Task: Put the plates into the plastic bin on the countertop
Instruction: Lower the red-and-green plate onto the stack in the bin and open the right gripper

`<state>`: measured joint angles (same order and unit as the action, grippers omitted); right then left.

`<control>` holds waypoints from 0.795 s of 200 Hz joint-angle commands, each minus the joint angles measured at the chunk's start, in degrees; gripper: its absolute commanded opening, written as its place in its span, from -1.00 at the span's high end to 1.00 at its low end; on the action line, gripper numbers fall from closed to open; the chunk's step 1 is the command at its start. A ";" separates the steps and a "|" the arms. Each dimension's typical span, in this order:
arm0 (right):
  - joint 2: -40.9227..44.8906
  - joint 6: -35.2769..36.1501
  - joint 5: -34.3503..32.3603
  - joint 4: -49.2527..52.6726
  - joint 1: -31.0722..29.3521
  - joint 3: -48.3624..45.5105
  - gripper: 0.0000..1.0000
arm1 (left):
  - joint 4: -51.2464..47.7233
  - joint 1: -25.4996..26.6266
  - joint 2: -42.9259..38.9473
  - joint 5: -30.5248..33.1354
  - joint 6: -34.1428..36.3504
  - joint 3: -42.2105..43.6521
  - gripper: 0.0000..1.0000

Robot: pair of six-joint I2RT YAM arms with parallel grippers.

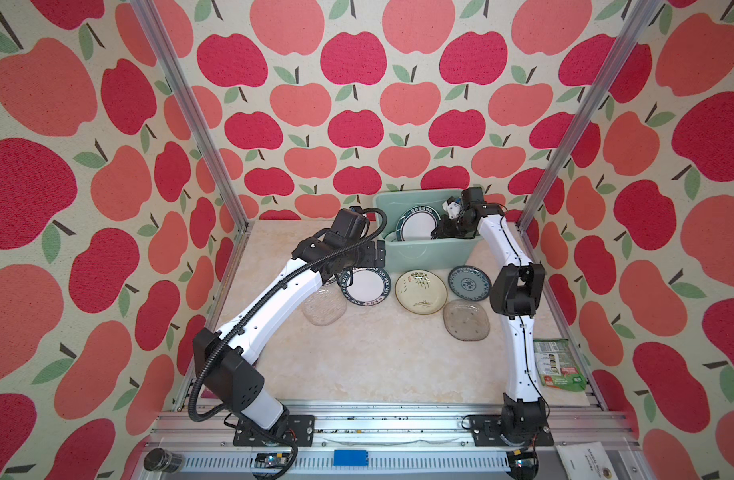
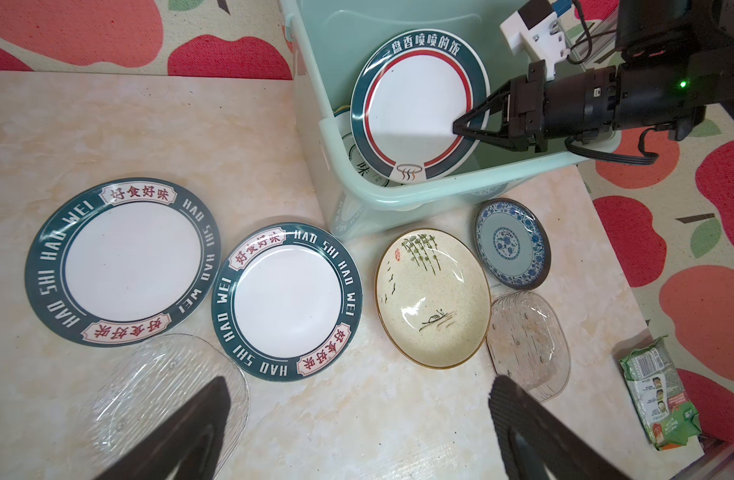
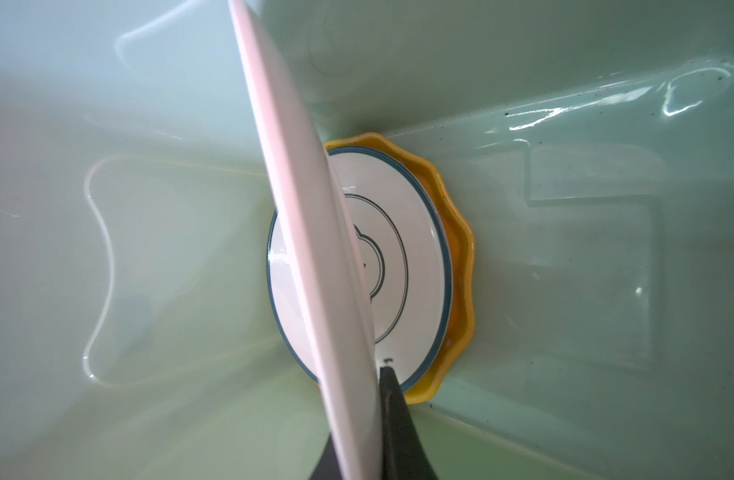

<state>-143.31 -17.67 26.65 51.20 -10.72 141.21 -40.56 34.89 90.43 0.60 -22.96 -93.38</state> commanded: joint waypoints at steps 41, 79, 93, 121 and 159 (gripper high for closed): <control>-2.86 3.53 -4.75 1.01 -1.32 1.49 0.63 | -1.94 0.17 1.61 -1.01 0.55 -2.20 -0.99; -2.94 3.96 -7.93 1.01 -1.75 1.18 0.53 | -2.16 0.16 2.26 -1.38 0.48 -2.50 -0.99; -3.03 4.19 -9.18 1.20 -1.93 1.09 0.49 | -2.25 0.17 2.39 -1.48 0.38 -2.59 -0.99; -3.43 5.75 -11.55 1.70 -2.63 0.71 0.42 | -2.51 0.06 2.61 -1.56 0.11 -2.59 -0.99; -3.22 7.30 -14.05 1.46 -3.60 -1.29 0.40 | -2.91 -0.22 2.74 -1.50 -0.46 -2.77 -0.99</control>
<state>-145.64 -12.75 15.18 51.29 -13.43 141.12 -41.80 34.87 92.20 -0.49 -23.00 -94.26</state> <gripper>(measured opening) 0.299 0.996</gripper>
